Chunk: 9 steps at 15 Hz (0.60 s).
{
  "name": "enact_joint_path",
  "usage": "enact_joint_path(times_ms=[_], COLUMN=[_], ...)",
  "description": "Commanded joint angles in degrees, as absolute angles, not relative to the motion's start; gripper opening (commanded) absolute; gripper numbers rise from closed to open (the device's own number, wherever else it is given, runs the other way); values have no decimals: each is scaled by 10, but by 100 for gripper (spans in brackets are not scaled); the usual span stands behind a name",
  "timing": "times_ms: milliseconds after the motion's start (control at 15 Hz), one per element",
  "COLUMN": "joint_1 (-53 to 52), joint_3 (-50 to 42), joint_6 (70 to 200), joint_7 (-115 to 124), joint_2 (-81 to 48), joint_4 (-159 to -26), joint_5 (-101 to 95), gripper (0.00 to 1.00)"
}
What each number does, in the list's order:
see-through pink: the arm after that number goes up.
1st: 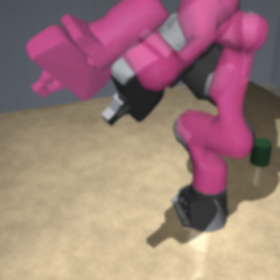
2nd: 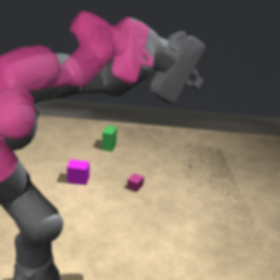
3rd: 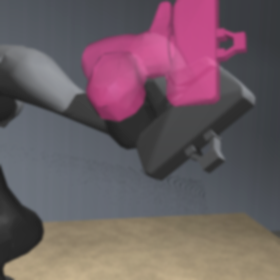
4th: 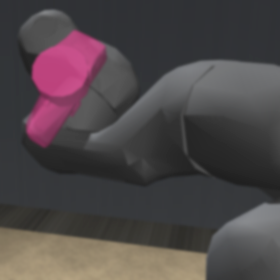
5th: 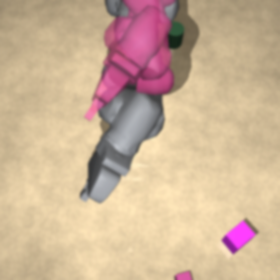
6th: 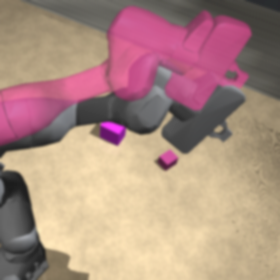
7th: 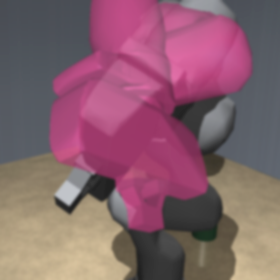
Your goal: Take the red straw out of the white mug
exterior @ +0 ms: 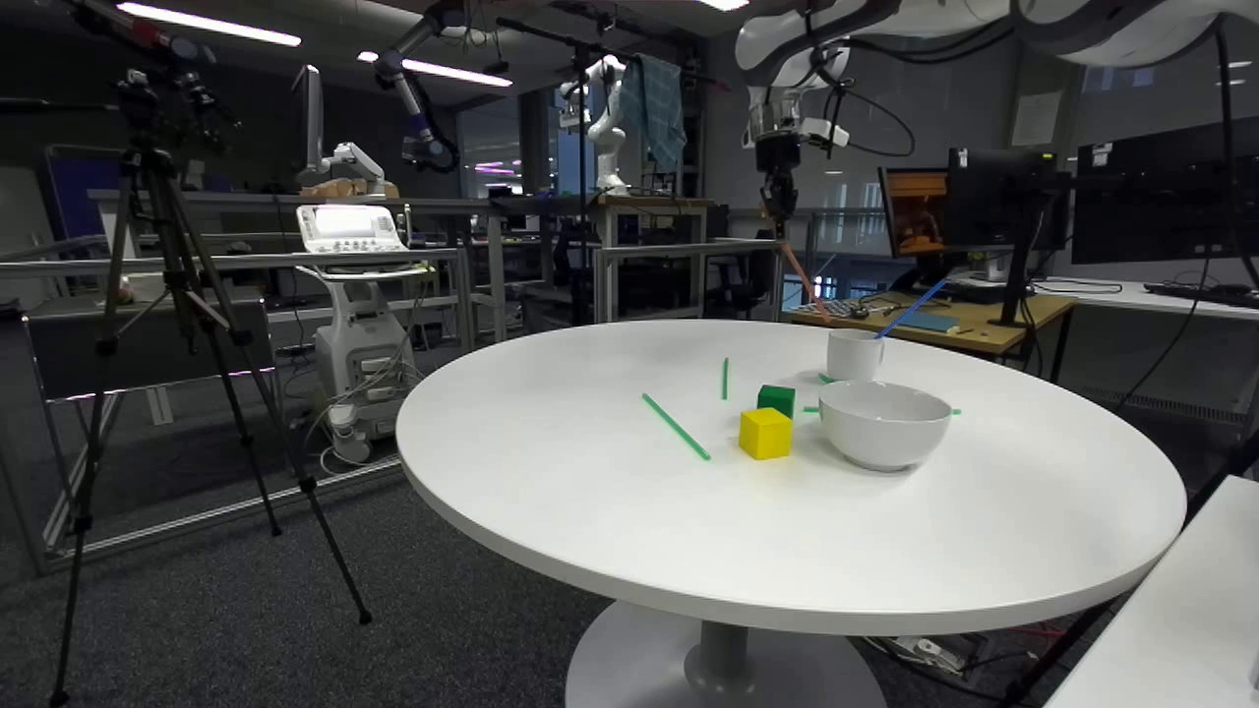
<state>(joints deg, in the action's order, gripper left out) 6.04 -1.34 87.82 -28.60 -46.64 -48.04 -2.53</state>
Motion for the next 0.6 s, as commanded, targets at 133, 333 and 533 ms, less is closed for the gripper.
enact_joint_path(times_ms=[133,333,533], joint_1=[35,20,6], joint_3=[-17,-21,-21], joint_6=[846,835,819], joint_7=[-317,-328,-337], joint_2=[-477,-485,-494], joint_4=[-454,-452,-448], joint_5=[-53,-77,-102], gripper=[0,0,0])
